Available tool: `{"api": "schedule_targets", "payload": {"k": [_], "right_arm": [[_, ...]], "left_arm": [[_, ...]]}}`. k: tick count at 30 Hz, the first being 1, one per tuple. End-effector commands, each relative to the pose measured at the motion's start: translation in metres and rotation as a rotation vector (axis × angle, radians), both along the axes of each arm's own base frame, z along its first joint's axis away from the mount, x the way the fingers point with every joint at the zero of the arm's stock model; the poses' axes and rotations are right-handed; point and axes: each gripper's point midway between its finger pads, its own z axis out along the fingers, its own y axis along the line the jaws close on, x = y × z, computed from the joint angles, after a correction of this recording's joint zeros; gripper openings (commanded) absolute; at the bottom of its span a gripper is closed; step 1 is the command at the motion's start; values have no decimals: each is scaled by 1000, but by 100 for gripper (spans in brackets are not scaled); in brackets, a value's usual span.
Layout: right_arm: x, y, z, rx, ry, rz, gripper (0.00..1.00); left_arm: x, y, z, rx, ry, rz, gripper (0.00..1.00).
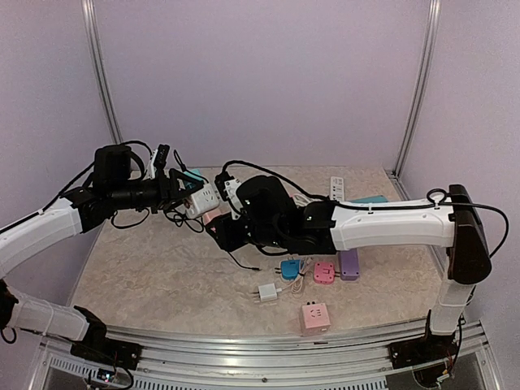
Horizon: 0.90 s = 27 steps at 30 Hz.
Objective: Pull the plug off the socket
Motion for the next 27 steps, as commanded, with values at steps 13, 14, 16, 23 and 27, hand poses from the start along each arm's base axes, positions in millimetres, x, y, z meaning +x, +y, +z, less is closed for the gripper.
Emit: {"api": "schedule_targets", "payload": {"k": [13, 14, 16, 23, 27], "right_arm": [[-13, -21, 8, -96, -119, 23, 0], [-16, -20, 7, -117, -135, 30, 0], [-22, -17, 4, -159, -164, 53, 0], [-36, -11, -2, -225, -215, 83, 0], [-31, -15, -2, -225, -209, 36, 0]], "left_arm": [[34, 37, 35, 47, -177, 192, 23], [34, 37, 34, 47, -177, 191, 23], [34, 38, 34, 47, -177, 191, 23], [34, 38, 34, 47, -175, 193, 23], [34, 39, 35, 47, -179, 197, 23]]}}
